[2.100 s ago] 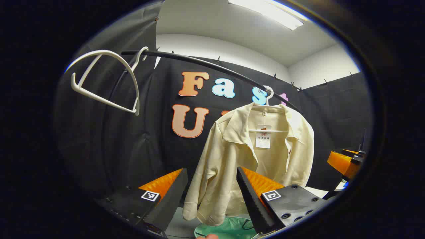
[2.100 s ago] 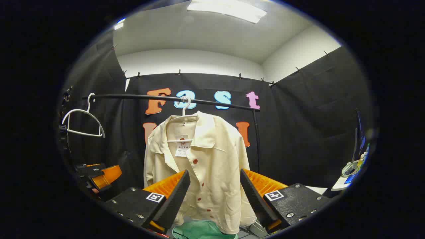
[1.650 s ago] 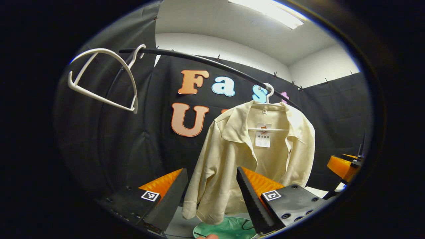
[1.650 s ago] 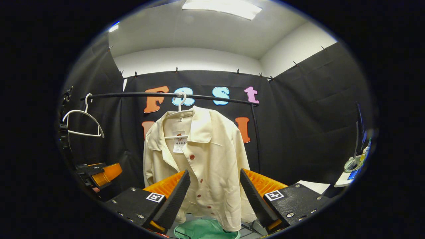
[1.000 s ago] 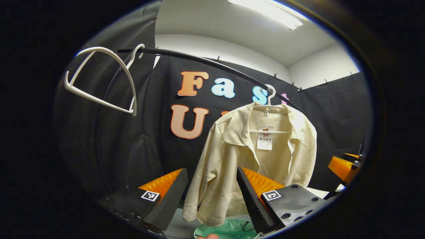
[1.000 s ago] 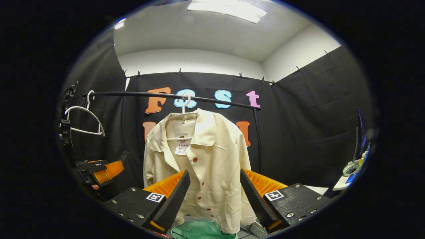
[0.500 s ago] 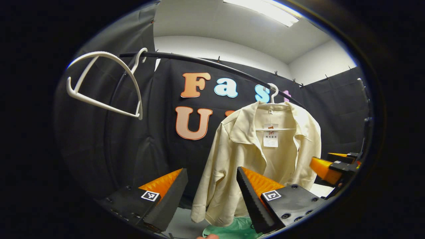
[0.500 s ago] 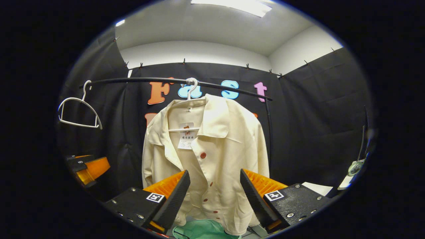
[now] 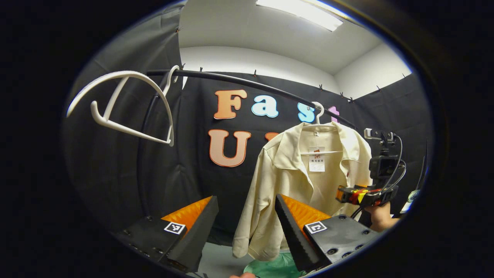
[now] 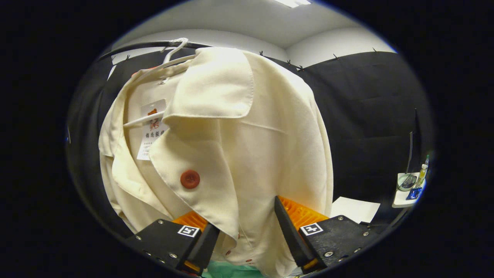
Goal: Grasp the clothes on the hanger with both hands and then place them into the laundry hamper below.
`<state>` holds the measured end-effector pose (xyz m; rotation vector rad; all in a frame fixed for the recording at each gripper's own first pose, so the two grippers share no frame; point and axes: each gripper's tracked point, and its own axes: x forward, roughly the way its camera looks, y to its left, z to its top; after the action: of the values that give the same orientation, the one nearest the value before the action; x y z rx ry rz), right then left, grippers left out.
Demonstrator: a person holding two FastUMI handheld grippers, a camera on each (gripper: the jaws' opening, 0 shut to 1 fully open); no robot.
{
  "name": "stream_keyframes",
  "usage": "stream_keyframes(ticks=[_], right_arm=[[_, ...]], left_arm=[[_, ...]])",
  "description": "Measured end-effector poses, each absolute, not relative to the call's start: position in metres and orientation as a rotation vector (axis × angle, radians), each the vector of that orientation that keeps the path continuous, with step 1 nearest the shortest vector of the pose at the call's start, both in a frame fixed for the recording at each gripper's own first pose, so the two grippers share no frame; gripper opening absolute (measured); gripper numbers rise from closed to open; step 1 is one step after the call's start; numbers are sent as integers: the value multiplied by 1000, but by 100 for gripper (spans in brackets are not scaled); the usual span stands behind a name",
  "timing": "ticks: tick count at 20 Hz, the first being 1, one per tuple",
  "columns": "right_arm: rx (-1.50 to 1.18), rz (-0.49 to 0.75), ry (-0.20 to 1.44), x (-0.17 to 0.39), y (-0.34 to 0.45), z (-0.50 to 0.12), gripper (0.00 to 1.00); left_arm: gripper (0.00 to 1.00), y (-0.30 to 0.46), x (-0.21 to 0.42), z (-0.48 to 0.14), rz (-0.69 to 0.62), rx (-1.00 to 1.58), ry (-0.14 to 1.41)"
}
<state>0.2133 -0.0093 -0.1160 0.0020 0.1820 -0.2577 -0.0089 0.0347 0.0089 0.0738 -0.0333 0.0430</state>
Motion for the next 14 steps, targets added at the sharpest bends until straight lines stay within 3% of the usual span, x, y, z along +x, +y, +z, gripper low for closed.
stream_keyframes(ticks=[1, 2, 3, 5, 6, 10, 13, 14], right_arm=[[7, -252, 170, 212, -14, -110, 55], [6, -245, 159, 210, -21, -104, 47], [3, -238, 151, 207, -25, -96, 22], [6, -199, 140, 196, -26, -83, 4], [11, -166, 131, 191, -23, -76, 3], [-5, -72, 109, 164, -12, -52, 1], [-22, -35, 108, 148, -15, -41, 1], [-16, -31, 113, 148, -15, -43, 1]], left_arm=[[100, 34, -8, 7, 37, 67, -30], [96, 32, -6, 5, 23, 55, -26], [96, 27, -3, 3, 5, 43, -21], [96, 10, 11, -4, -51, 23, -9], [100, -4, 20, -8, -92, 8, -1], [97, -74, 68, -38, -259, -84, 64], [100, -123, 114, -69, -317, -143, 126], [96, -135, 130, -79, -310, -142, 143]])
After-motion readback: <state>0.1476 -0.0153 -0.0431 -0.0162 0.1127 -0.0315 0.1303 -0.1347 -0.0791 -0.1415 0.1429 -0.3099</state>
